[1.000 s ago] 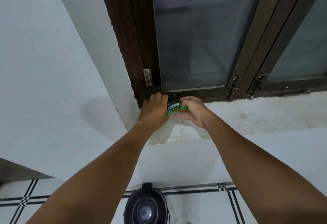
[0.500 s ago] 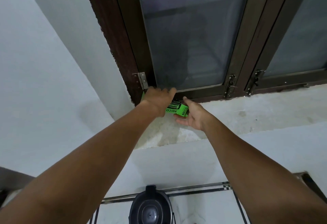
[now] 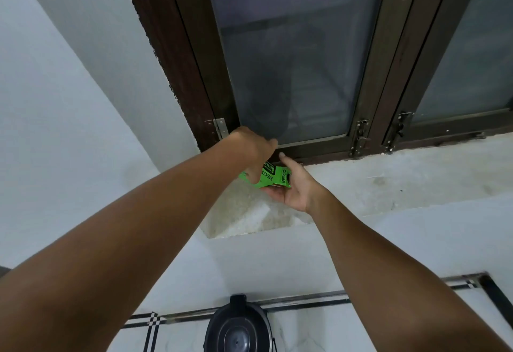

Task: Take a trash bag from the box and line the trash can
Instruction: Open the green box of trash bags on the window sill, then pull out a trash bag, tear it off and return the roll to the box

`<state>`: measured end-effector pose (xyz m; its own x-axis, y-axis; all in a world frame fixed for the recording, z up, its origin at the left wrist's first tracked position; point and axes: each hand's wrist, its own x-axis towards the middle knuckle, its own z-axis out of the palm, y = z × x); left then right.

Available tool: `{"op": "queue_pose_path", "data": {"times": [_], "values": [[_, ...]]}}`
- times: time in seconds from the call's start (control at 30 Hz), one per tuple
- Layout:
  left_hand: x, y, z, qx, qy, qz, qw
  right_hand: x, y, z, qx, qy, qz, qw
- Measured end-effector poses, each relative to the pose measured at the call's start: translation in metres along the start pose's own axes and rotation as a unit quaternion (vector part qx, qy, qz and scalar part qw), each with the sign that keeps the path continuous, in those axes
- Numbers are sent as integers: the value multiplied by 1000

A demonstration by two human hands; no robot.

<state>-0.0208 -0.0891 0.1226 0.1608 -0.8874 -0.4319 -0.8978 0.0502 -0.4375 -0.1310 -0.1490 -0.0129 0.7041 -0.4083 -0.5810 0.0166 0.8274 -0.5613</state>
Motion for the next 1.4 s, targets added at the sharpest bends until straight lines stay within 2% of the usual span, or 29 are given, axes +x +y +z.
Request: {"op": "queue_pose_path", "data": {"times": [0.07,0.17,0.23,0.3,0.33,0.37,0.43,0.47,0.5,0.57,0.67,0.73,0.83,0.97,1.0,1.07,1.17,1.23,1.3,1.4], "values": [[1,-3,3,2,29,22,999,0,4,2,2,-9,-13,1000],[4,-14,12,-28,129,38,990,3,9,2,28,-10,-31,999],[6,-22,23,-89,213,25,973,4,11,0,79,-10,-46,996],[4,-23,37,-223,276,-11,935,5,12,-3,102,-26,-64,992],[2,-19,42,-330,296,-36,896,4,11,-3,105,-35,-70,991],[1,-15,47,-452,314,-60,833,2,11,-3,109,-42,-74,990],[-1,-4,53,-654,327,-105,674,1,10,-2,139,-41,-77,986],[-2,0,55,-711,322,-126,613,0,10,-1,163,-36,-75,983],[-3,2,58,-739,323,-145,574,-1,9,0,182,-28,-72,980],[-4,7,67,-731,339,-182,564,2,10,-1,208,-9,-66,976],[-6,14,72,-686,387,-218,576,8,12,0,232,-19,-55,971],[-9,20,65,-636,415,-239,605,10,14,4,232,-29,-38,971],[-10,21,56,-544,432,-259,671,14,17,14,205,-31,-19,978],[-15,18,49,-497,451,-254,697,17,21,16,184,7,-21,983],[-18,17,48,-500,452,-260,691,15,22,16,178,22,-21,983],[-22,13,47,-536,456,-268,657,13,20,15,162,46,-25,985],[-24,8,50,-633,456,-287,556,13,17,11,158,98,-47,981],[-20,8,57,-671,453,-296,506,16,11,6,123,178,-89,972],[-14,10,69,-673,448,-312,499,17,4,-1,90,272,-145,947],[-4,16,92,-658,437,-319,524,15,-4,-12,6,381,-235,894]]}}
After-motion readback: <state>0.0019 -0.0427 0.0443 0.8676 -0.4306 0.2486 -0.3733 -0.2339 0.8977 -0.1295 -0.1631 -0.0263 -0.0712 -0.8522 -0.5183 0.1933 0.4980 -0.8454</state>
